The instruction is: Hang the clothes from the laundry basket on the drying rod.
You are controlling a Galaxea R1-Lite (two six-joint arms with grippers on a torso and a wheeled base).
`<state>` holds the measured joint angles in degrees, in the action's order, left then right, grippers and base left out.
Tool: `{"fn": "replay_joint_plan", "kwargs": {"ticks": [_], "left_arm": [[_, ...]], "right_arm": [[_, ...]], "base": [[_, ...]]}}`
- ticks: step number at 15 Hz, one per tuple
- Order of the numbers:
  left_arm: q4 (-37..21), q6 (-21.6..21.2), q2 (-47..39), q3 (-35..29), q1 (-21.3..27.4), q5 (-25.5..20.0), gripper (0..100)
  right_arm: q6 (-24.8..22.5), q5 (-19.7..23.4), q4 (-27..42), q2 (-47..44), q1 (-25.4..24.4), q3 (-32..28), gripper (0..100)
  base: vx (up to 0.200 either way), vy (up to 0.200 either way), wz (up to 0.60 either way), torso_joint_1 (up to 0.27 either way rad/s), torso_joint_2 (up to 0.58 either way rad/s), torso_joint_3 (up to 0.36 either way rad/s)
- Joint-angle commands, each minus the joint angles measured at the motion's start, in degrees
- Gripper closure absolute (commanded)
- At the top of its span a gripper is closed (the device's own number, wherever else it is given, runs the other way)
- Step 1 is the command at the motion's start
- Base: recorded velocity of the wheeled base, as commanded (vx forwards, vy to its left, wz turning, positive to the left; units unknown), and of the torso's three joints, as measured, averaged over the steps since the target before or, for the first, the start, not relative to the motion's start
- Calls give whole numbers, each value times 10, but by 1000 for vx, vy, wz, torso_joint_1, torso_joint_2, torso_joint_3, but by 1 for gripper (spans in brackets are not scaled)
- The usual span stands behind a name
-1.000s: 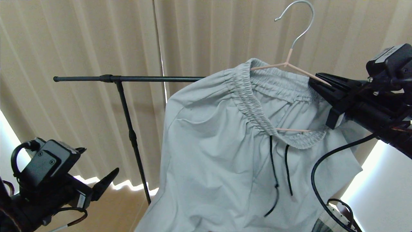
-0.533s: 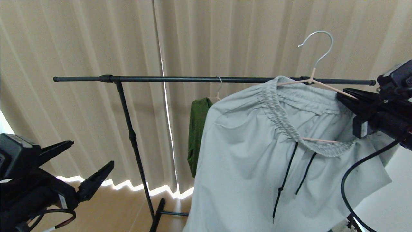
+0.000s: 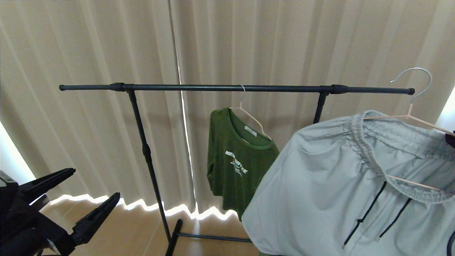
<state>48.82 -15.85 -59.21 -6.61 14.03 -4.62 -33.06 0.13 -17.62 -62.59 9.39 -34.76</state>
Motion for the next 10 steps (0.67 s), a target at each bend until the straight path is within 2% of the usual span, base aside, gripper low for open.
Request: {"fn": "replay_joint_plan", "kwargs": {"ticks": [1, 3, 4, 7, 10], "left_arm": [[0, 0, 2, -2, -3, 0, 0], [0, -1, 3, -2, -2, 0, 0], [0, -2, 4, -2, -2, 0, 0], [0, -3, 12, -3, -2, 0, 0], [0, -1, 23, -5, -2, 0, 0]], "right_arm": [[-2, 0, 70, 57, 51, -2, 100], [-16, -9, 93, 60, 73, -3, 100], [-32, -28, 97, 57, 88, -3, 100], [-52, -72, 97, 40, 92, 0, 100], [-61, -75, 95, 30, 86, 0, 100]], "base": [[0, 0, 0, 0, 0, 0], [0, 0, 0, 0, 0, 0], [0, 0, 0, 0, 0, 0], [0, 0, 0, 0, 0, 0], [0, 0, 0, 0, 0, 0]]}}
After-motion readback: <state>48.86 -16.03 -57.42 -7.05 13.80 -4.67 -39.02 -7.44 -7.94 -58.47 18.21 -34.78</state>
